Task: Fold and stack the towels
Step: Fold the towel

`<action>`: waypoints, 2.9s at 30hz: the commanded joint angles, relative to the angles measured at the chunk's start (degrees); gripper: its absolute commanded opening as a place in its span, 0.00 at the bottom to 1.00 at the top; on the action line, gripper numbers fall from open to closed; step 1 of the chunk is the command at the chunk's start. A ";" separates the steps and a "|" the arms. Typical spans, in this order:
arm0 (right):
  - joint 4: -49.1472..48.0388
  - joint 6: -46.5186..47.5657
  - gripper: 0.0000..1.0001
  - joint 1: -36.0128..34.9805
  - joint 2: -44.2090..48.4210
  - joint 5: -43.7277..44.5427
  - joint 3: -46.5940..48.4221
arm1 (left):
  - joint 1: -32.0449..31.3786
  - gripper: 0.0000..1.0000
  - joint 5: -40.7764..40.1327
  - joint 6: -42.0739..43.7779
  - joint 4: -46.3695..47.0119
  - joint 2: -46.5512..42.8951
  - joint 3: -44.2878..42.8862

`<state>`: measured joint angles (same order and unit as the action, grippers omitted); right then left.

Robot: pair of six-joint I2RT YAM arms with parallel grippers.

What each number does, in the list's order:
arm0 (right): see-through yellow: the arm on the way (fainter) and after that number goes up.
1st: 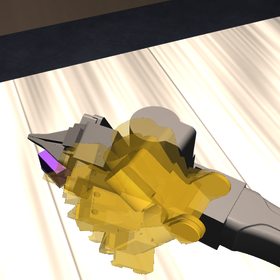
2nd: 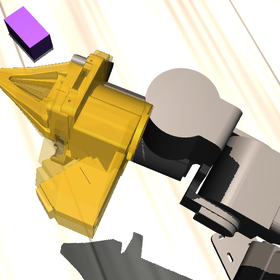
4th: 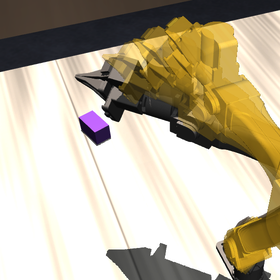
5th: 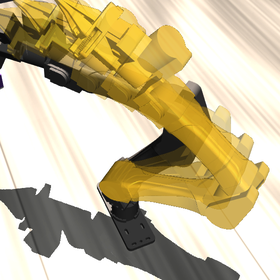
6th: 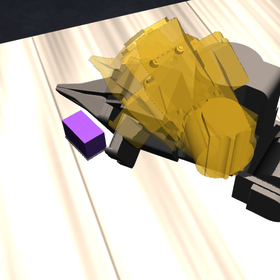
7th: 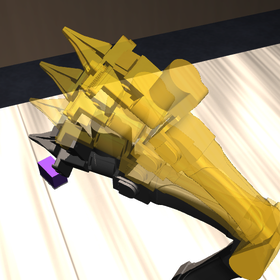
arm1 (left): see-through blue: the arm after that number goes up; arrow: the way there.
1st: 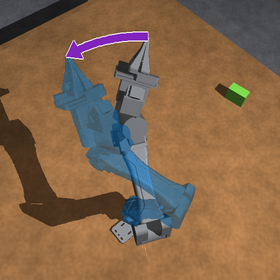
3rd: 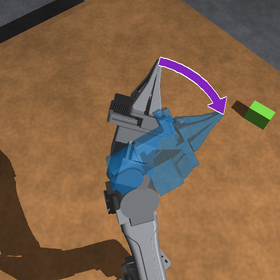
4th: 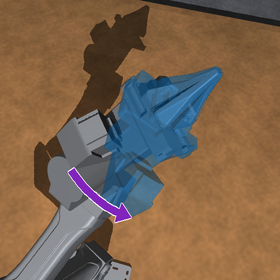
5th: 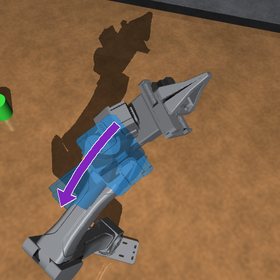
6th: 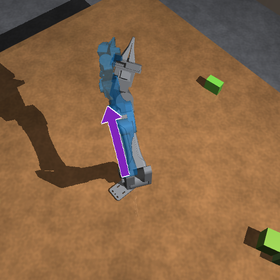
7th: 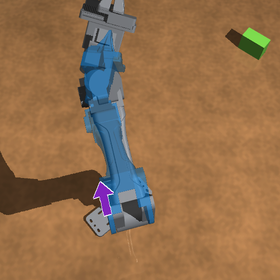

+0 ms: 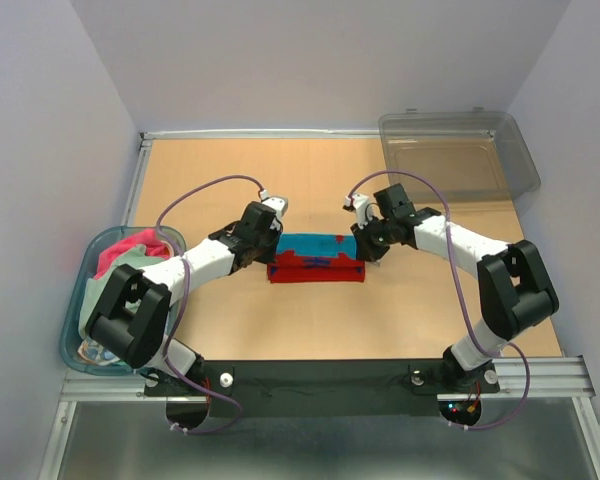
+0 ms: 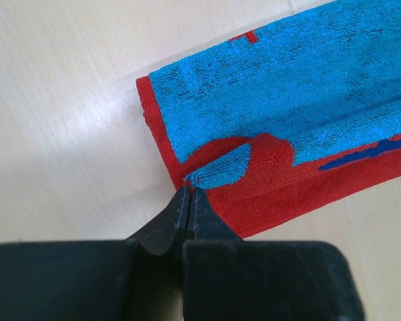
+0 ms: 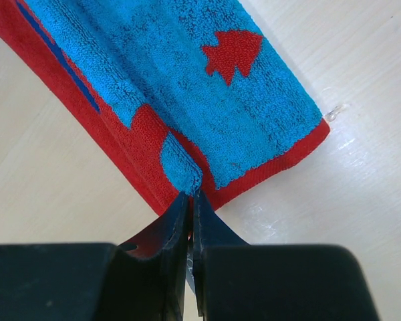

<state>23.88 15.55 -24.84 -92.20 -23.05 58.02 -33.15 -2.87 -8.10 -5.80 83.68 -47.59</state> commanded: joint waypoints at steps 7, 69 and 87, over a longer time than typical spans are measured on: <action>0.19 -4.74 0.36 -0.47 4.12 0.38 -0.63 | -1.83 0.47 0.15 -5.51 -5.17 -3.33 0.13; -44.00 -40.24 0.34 -5.23 6.51 27.53 -22.48 | -9.04 0.41 -14.44 -32.41 24.25 5.87 3.38; -38.22 -38.67 0.54 -1.00 9.29 22.34 -17.77 | -1.48 0.57 -17.95 -24.08 15.66 5.62 0.33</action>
<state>-20.80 -25.56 -26.30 -90.08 -0.93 35.00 -35.07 -15.94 -41.15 19.16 93.38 -41.39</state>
